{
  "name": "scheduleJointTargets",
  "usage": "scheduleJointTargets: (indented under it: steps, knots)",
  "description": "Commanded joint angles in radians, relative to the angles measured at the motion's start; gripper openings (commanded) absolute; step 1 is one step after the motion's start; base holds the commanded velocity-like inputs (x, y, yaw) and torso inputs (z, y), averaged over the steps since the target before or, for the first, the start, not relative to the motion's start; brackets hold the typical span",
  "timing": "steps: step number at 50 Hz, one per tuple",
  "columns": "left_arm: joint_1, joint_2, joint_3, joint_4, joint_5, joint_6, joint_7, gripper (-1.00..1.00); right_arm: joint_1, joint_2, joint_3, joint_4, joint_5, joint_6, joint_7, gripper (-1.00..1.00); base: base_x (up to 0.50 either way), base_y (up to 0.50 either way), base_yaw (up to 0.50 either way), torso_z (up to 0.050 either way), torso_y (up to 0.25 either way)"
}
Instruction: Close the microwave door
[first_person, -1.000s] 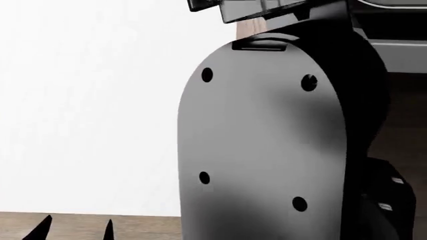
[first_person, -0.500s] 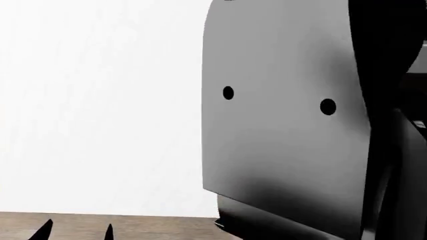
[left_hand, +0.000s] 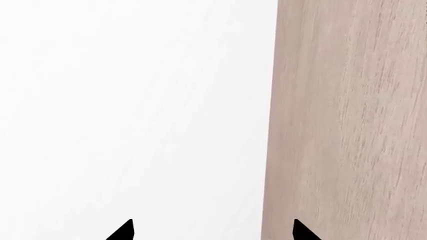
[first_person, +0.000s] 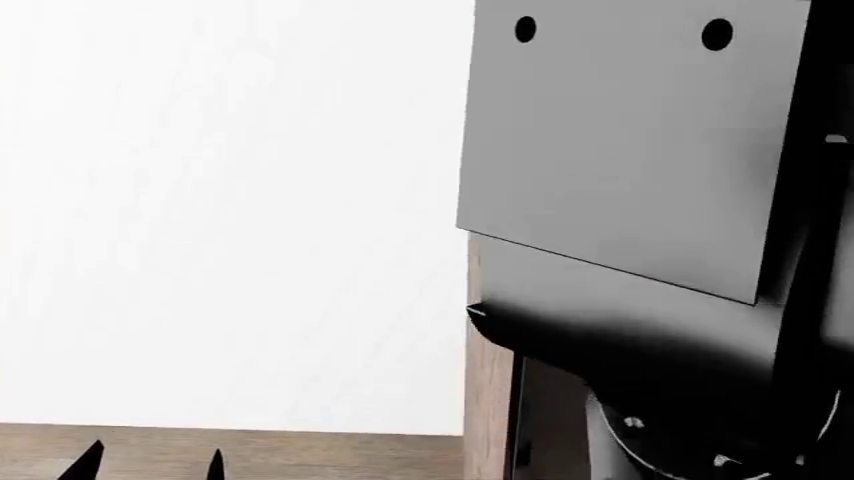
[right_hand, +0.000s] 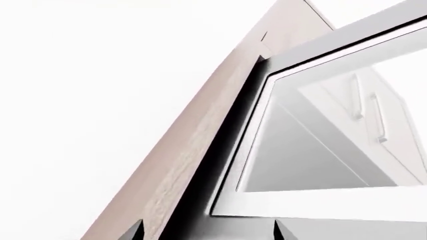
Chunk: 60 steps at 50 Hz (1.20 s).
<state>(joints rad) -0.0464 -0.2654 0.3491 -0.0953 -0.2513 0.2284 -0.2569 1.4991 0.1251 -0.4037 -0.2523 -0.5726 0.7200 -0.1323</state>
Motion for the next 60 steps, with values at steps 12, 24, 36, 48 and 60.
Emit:
scheduleJointTargets:
  steps: [12, 24, 36, 48, 60]
  knots:
    - [-0.005, -0.024, -0.004, 0.025, -0.018, -0.013, 0.0, 1.0, 0.066, -0.002, 0.16, 0.222, 0.269, -0.089, 0.076, 1.0, 0.0, 0.0, 0.0, 0.001, 0.001]
    - [-0.015, -0.034, -0.005, 0.033, -0.027, -0.023, 0.002, 1.0, 0.132, -0.006, 0.292, 0.448, 0.398, -0.235, 0.121, 1.0, 0.0, 0.0, 0.0, 0.0, 0.0]
    - [-0.018, -0.041, -0.005, 0.041, -0.032, -0.027, 0.0, 1.0, 0.193, 0.02, 0.328, 0.598, 0.415, -0.32, 0.175, 1.0, 0.0, 0.0, 0.0, 0.001, 0.0]
    - [-0.012, -0.051, -0.005, 0.062, -0.036, -0.033, -0.006, 1.0, 0.234, 0.016, 0.395, 0.703, 0.47, -0.316, 0.21, 1.0, 0.0, 0.0, 0.0, 0.0, 0.0]
    - [0.008, -0.064, -0.01, 0.094, -0.038, -0.037, -0.021, 1.0, 0.262, 0.008, 0.43, 0.787, 0.503, -0.326, 0.243, 1.0, 0.0, 0.0, 0.0, 0.002, 0.0]
